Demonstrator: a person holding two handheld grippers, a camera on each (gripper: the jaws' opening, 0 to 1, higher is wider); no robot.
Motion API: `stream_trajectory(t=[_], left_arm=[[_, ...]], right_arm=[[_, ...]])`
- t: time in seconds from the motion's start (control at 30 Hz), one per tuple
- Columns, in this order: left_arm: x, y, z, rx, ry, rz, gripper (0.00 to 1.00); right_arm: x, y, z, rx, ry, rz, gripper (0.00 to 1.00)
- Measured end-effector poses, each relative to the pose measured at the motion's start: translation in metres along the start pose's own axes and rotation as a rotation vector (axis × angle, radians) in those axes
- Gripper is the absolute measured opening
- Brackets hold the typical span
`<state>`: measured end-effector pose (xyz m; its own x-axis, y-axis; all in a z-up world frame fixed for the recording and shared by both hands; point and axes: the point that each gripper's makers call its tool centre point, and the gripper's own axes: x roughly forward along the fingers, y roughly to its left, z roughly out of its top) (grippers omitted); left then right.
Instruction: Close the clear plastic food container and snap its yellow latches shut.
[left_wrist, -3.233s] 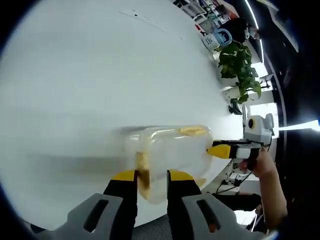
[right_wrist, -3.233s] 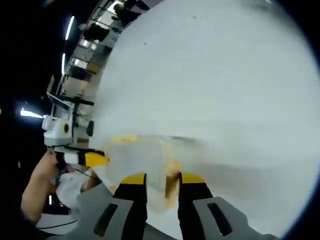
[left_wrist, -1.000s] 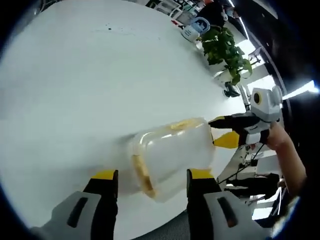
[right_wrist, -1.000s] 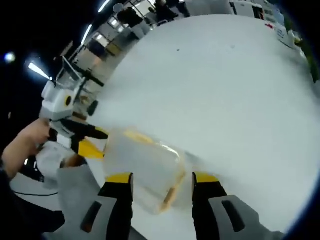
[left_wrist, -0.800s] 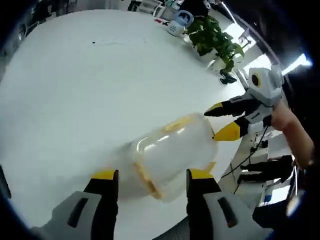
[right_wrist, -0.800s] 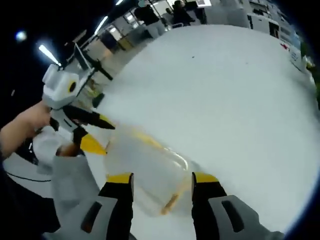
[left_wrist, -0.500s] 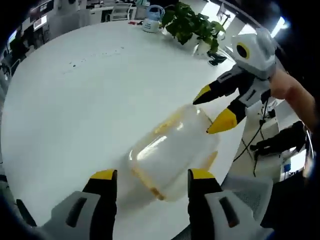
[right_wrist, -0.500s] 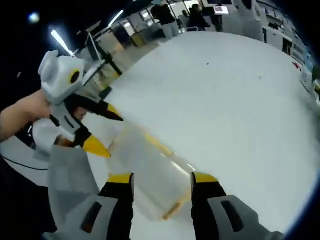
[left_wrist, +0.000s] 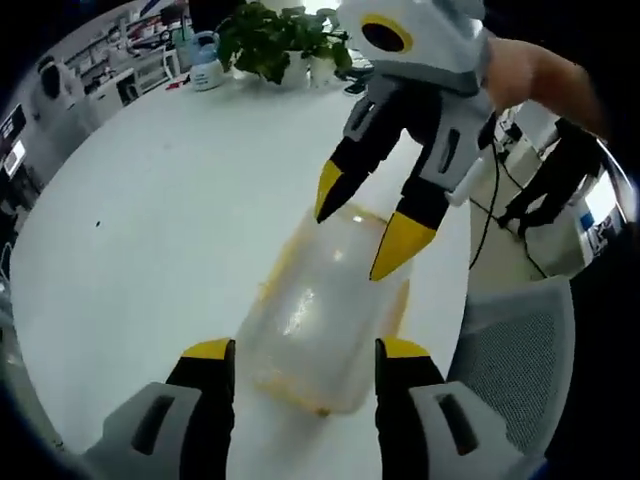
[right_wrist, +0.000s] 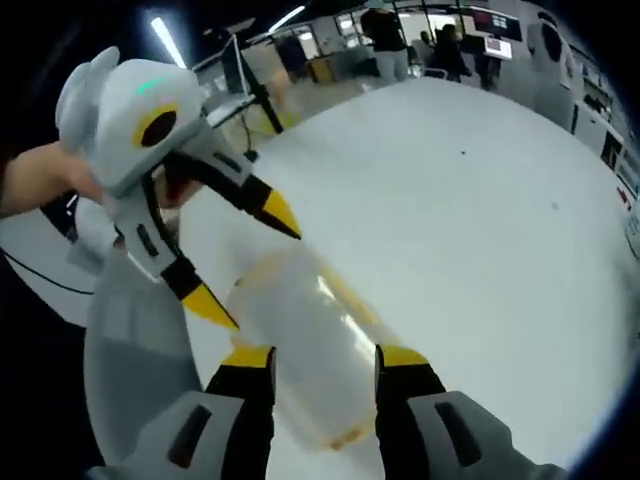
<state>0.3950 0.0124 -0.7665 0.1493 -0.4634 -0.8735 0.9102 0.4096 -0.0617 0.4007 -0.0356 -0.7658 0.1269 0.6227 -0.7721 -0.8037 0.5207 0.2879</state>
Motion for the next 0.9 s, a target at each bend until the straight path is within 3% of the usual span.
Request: stream_trajectory(t=[0.2,0.4,0.57,0.77,0.83,0.9], left_arm=[[0.004,-0.008,0.003,0.090,0.004,-0.002,0.51],[0.011,-0.026,0.004,0.189,0.018,-0.028,0.50],[0.016,-0.037,0.002,0.203,0.030,-0.030,0.50],[0.021,-0.043,-0.006,0.305,0.069,0.007,0.50],[0.021,-0.043,-0.006,0.307,0.069,0.018,0.50],[0.021,-0.043,-0.006,0.307,0.069,0.024,0.50]], right_arm=[[0.004,0.003,0.007,-0.044,-0.006,0.003,0.28],[0.010,0.001,0.010,-0.070,0.008,-0.006,0.28],[0.015,-0.010,0.019,-0.057,0.002,-0.028,0.28],[0.025,-0.022,0.025,-0.018,0.003,-0.043,0.31],[0.029,-0.026,0.025,-0.004,0.008,-0.045,0.32],[0.034,-0.021,0.024,0.014,0.005,0.002,0.33]])
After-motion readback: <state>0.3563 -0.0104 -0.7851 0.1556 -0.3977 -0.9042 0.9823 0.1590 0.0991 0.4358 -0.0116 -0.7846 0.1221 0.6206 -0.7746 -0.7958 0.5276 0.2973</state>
